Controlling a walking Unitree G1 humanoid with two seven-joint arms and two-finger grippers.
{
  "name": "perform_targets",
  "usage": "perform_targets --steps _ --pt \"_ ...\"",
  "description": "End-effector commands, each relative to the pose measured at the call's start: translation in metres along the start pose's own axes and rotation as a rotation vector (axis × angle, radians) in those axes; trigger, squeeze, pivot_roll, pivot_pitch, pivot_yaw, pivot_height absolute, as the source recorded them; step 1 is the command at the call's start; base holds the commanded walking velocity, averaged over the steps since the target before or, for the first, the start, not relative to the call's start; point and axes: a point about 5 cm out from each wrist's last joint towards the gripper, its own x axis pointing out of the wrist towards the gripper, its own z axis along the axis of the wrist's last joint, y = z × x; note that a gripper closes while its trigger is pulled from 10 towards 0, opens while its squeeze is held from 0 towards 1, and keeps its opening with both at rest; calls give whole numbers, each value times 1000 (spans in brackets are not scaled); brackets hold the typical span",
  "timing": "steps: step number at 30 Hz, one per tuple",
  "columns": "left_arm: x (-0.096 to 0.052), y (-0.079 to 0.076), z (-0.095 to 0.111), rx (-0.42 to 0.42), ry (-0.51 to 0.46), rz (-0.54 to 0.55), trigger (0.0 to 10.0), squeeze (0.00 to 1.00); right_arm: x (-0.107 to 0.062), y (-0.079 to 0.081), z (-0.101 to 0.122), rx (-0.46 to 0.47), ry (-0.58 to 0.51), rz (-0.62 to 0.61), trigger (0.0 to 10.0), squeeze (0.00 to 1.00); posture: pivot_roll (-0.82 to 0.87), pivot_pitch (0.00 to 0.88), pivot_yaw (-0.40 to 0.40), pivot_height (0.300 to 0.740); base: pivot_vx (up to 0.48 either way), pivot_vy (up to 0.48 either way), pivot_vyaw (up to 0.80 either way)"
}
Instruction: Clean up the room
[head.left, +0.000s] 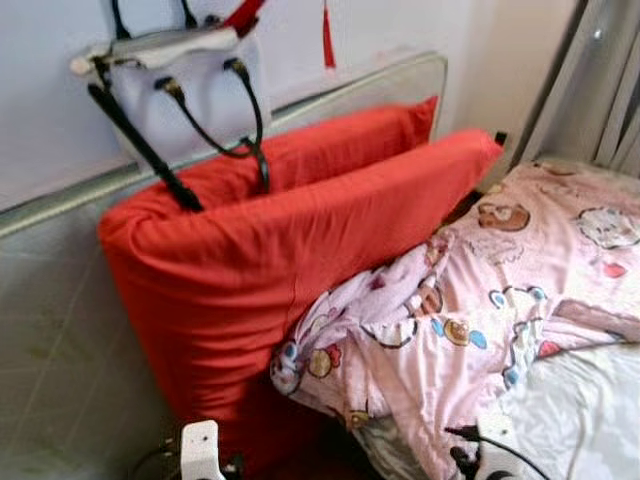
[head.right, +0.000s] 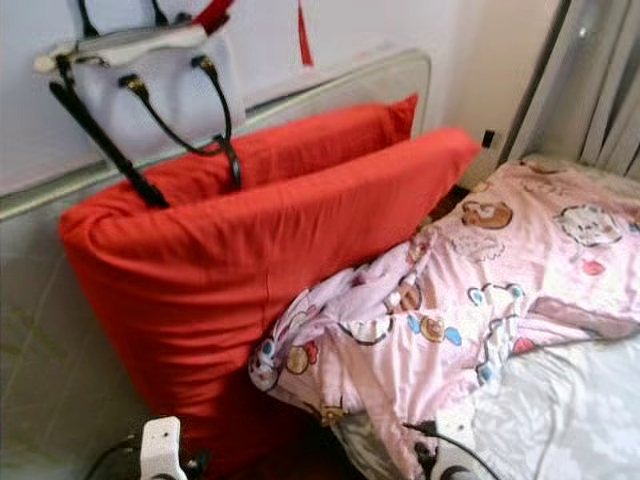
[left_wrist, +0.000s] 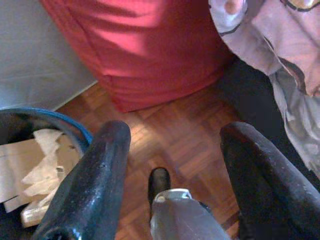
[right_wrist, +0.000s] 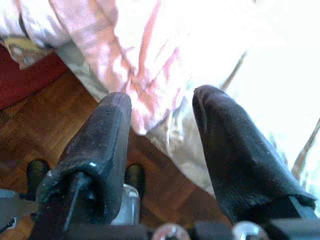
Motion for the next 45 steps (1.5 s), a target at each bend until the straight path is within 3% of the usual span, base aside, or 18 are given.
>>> perform_targets --steps 1,6,12,18,20,24,35,45 --pt "0 8 2 8 -8 18 10000 0 2 10 4 15 -17 27 10000 0 -56 0 0 740 0 0 0" --pt "2 7 11 15 -49 5 10000 0 3 13 9 33 -50 37 10000 0 -59 0 9 740 0 0 0" --pt "7 3 49 7 -201 -30 10000 0 5 19 28 57 -164 49 10000 0 -53 0 38 740 0 0 0" --pt "7 -2 69 -7 -304 -57 10000 0 5 19 38 70 -212 49 10000 0 -49 0 30 740 0 0 0" --pt "6 -4 79 -21 -363 -56 10000 0 7 33 54 54 -271 57 10000 0 -51 0 13 740 0 0 0" --pt "4 -6 89 -35 -436 -59 10000 0 6 25 68 66 -337 37 10000 0 -66 4 -7 740 0 0 0" --pt "-6 -11 101 -12 -600 -70 10000 0 0 22 89 50 -496 57 10000 0 -49 59 -32 740 0 0 0" --pt "-13 -15 103 23 -661 -92 10000 0 -3 11 93 52 -523 33 10000 0 -49 81 -14 740 0 0 0"
